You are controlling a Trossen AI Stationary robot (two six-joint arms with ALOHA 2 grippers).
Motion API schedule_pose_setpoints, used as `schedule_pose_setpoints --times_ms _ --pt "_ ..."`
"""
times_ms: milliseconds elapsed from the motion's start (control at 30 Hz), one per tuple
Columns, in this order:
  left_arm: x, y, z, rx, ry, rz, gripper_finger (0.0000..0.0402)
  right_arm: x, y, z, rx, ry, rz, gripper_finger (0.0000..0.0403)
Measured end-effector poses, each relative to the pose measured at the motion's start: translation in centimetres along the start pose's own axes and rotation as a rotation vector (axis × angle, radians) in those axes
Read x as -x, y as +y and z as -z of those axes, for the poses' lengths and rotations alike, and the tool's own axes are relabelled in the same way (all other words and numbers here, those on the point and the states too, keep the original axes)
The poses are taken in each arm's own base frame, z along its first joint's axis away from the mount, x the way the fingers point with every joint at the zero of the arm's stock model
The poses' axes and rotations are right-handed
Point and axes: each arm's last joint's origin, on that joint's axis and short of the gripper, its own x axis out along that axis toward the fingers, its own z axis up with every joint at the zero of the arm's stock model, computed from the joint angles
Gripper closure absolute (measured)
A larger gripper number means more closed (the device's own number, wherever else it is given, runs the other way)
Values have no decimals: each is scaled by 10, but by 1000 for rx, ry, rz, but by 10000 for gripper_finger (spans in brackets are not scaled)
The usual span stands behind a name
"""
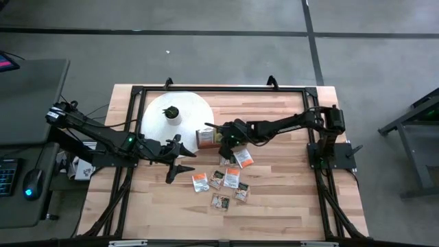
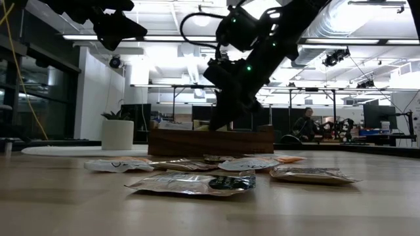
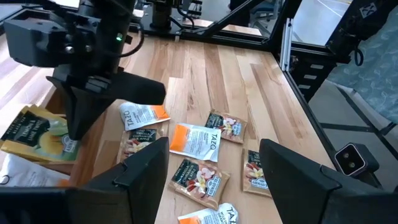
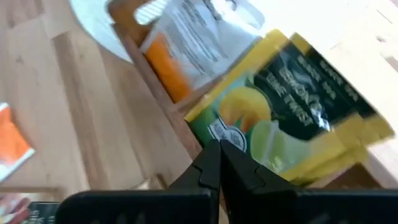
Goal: Pick & Place Tea
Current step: Put the yellow tea bag into the middle section of the wooden organizer, then put the white tea bag into the left section of the wooden organizer
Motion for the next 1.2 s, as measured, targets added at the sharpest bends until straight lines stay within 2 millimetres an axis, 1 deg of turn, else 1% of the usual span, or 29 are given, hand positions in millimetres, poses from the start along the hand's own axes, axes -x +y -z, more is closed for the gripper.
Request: schedule_pose_setpoints --times_ms 233,433,533,600,700,767,867,967,1033,1200 --pt "0 0 0 0 0 0 154 8 7 -2 38 -20 -30 403" --pt "0 0 0 -3 1 3 154 30 10 -12 58 -41 -99 403" --pt "0 0 0 -3 1 3 154 44 12 -15 97 -30 -169 403" --pt "0 0 0 -4 2 6 154 50 15 -12 132 18 -231 403" --pt "0 0 0 -6 2 6 154 54 21 1 218 142 -320 402" --pt "0 0 0 -11 2 6 154 55 23 10 293 212 -333 402" --pt "0 0 0 -11 2 6 154 55 26 18 412 239 -288 399" --pt "0 0 0 -11 2 6 154 56 27 23 503 266 -269 383" --pt "0 0 0 -14 3 11 154 56 28 23 557 262 -285 365" --pt "0 0 0 -14 3 11 154 55 28 24 557 258 -312 293"
